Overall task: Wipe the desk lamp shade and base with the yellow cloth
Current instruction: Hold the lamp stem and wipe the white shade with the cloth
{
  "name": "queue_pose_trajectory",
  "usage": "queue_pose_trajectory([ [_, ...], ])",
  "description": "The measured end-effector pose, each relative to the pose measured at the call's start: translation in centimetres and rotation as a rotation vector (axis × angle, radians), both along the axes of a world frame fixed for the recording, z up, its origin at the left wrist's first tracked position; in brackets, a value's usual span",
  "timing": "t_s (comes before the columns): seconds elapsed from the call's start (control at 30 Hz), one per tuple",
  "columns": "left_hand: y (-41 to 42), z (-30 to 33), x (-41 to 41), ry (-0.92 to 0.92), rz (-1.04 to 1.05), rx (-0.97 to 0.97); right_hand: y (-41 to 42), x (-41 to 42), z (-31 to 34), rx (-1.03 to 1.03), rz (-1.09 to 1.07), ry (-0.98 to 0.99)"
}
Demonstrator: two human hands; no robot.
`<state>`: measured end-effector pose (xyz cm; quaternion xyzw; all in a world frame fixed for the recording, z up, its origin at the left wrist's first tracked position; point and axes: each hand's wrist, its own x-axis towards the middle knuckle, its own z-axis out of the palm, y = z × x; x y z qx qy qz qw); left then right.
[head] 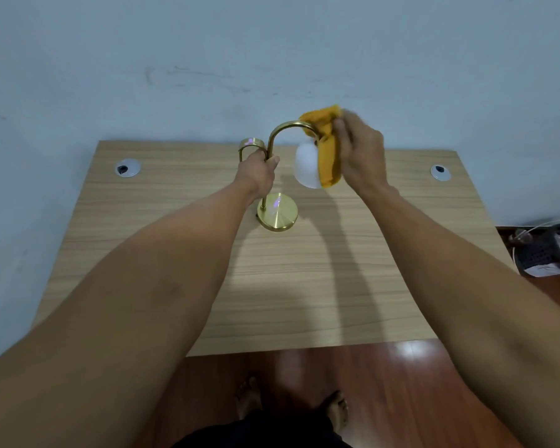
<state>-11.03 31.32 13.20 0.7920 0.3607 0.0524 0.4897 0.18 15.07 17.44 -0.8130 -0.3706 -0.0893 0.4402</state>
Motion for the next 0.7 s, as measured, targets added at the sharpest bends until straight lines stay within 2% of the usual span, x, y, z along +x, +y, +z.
queue_pose_trajectory([
  [0.07,0.0,0.0,0.0,-0.004,-0.004,-0.004,-0.1,0.5,0.8,0.232,-0.28,0.163],
  [0.13,0.1,0.0,0.1,-0.004,-0.011,0.002,0.0,0.9,2.4,0.371,-0.523,0.247],
  [0.23,0.0,-0.1,0.1,0.007,-0.01,0.02,0.6,1.2,3.8,0.33,-0.625,0.183],
  [0.37,-0.2,0.0,0.1,0.006,0.0,0.001,2.4,-1.5,3.0,0.081,-0.334,-0.088],
  [0.5,-0.1,0.1,0.2,0.006,0.004,0.023,4.3,-4.4,0.7,-0.035,0.166,-0.299],
  [0.7,0.0,0.0,0.2,-0.008,0.006,-0.018,3.1,-1.9,-1.4,-0.23,0.166,-0.561],
])
